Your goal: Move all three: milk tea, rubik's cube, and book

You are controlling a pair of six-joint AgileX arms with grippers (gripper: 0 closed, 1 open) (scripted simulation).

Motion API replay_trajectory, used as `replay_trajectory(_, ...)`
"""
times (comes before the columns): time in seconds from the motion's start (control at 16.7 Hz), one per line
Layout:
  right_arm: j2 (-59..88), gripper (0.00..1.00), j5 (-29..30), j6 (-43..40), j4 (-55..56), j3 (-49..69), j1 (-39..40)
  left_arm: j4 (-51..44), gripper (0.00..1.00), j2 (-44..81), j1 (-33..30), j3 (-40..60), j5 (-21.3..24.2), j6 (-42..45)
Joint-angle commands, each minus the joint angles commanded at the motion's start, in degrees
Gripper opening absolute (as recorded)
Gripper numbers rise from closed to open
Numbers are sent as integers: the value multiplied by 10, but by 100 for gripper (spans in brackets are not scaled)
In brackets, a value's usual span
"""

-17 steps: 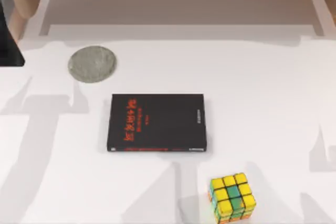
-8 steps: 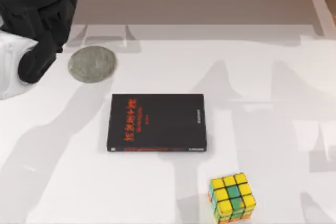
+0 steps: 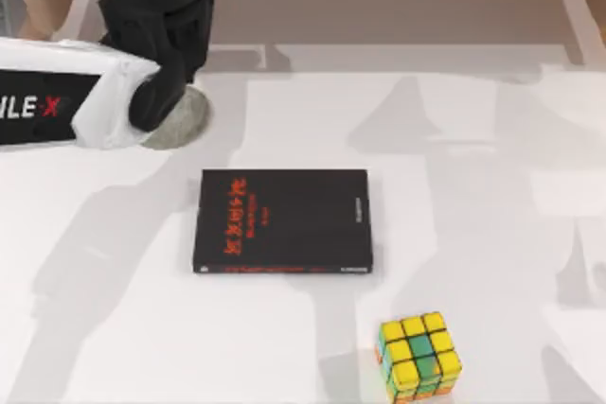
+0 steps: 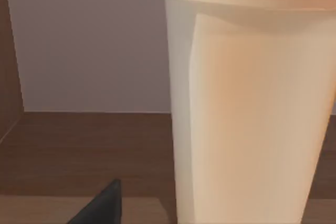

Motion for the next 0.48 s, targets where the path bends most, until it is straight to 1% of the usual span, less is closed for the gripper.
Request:
replay_trajectory(0.3, 0, 100, 0, 0, 0, 0, 0, -4, 100, 5, 4, 7, 3, 0)
replay_trajectory(0.48, 0, 100, 0, 0, 0, 0, 0, -20, 100, 43, 12, 62, 12, 0)
